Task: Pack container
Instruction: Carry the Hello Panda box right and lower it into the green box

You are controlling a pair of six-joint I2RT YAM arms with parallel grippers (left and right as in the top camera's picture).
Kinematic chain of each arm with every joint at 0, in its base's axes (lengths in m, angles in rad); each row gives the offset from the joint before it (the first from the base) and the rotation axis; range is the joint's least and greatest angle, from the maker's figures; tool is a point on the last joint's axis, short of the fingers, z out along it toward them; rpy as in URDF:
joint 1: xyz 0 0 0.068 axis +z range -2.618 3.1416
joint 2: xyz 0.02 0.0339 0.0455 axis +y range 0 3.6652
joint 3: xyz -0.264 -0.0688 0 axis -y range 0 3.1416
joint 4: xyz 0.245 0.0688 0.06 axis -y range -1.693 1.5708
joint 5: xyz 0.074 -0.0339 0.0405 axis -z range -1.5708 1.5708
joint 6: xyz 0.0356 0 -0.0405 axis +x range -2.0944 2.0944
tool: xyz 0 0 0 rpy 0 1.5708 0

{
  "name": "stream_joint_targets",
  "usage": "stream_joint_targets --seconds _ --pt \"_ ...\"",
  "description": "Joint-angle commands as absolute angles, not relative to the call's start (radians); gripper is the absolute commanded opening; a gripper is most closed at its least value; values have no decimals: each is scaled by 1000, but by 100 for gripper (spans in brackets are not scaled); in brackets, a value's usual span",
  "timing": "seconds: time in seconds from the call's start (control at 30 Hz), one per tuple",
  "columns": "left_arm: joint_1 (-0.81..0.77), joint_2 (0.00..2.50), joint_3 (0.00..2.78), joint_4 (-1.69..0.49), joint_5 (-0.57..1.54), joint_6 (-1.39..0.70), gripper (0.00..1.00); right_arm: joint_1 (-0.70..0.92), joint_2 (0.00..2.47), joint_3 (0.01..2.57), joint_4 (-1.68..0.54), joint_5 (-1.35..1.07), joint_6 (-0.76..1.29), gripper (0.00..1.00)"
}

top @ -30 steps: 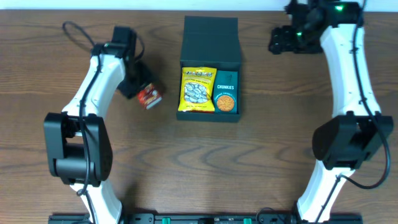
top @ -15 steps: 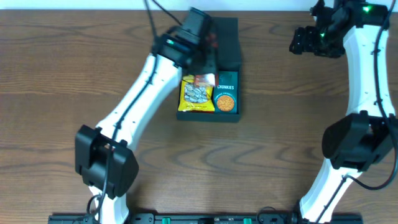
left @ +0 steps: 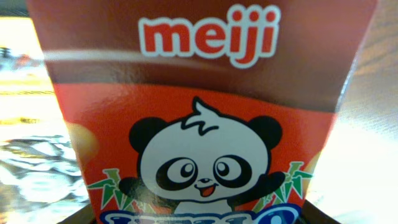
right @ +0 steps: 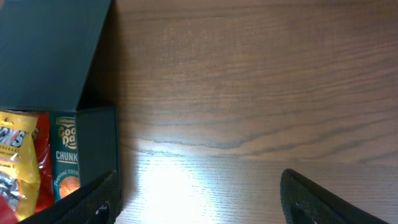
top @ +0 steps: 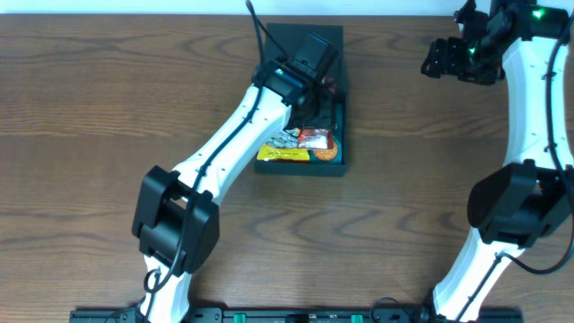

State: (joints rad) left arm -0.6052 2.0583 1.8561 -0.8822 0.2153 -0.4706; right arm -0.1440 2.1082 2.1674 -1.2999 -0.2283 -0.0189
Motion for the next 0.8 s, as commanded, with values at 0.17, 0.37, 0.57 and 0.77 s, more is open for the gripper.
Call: stream_joint_targets --seconds 0.17,0.37,0.57,0.77 --pt "-641 2124 1871 -866 263 -477 59 -154 2093 2183 -1302 -240 -23 82" --pt "-642 2147 1871 -862 253 -476 61 -154 2093 2183 -1302 -240 -23 82" --pt "-642 2152 1872 -863 255 -475 88 -154 2093 2183 -1302 -240 -23 82" --pt "-638 2142 1902 -875 249 -468 85 -154 2093 2183 -1301 -240 -24 76"
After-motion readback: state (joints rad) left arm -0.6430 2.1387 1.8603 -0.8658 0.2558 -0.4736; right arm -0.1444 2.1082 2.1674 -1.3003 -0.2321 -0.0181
